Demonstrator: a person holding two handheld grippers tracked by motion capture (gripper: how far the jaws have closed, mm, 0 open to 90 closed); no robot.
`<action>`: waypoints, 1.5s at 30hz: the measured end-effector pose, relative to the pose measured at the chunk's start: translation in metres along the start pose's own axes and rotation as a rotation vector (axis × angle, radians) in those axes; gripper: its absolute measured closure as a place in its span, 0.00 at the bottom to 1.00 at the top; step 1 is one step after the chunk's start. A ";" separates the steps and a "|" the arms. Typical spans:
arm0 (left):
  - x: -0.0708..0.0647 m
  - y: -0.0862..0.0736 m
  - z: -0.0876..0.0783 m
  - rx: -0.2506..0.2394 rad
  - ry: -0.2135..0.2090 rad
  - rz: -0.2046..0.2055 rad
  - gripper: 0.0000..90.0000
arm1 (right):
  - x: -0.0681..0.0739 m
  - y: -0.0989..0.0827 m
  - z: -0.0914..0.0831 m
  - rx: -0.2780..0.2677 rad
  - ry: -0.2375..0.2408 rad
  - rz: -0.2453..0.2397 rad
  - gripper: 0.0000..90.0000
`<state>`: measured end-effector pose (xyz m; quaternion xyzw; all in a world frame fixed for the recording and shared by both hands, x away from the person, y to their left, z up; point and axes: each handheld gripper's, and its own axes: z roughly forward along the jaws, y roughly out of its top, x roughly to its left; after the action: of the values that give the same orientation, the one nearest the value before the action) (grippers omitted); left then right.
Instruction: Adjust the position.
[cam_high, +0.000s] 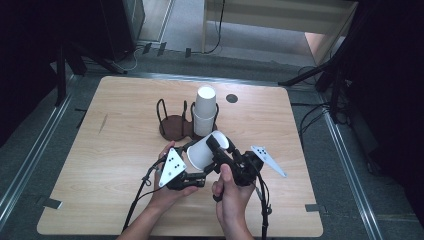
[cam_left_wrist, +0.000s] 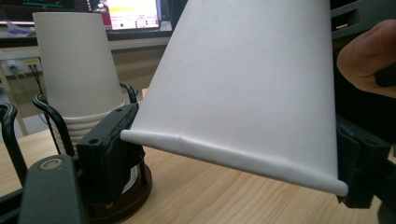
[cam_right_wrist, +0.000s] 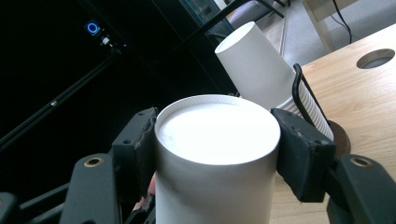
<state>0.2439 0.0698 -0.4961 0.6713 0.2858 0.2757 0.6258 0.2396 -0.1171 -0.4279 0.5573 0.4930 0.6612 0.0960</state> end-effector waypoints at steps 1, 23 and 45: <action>0.000 0.000 0.000 0.000 0.001 0.002 0.19 | 0.000 0.000 0.000 0.000 -0.001 0.001 0.39; -0.001 -0.004 -0.002 -0.004 -0.012 0.030 0.37 | -0.005 0.006 0.001 0.015 0.016 -0.033 0.36; 0.000 -0.005 -0.003 -0.003 -0.014 0.026 0.40 | -0.007 0.008 0.002 0.023 0.065 -0.081 0.22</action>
<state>0.2418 0.0724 -0.5006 0.6760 0.2722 0.2796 0.6251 0.2471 -0.1249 -0.4265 0.5164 0.5257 0.6686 0.1001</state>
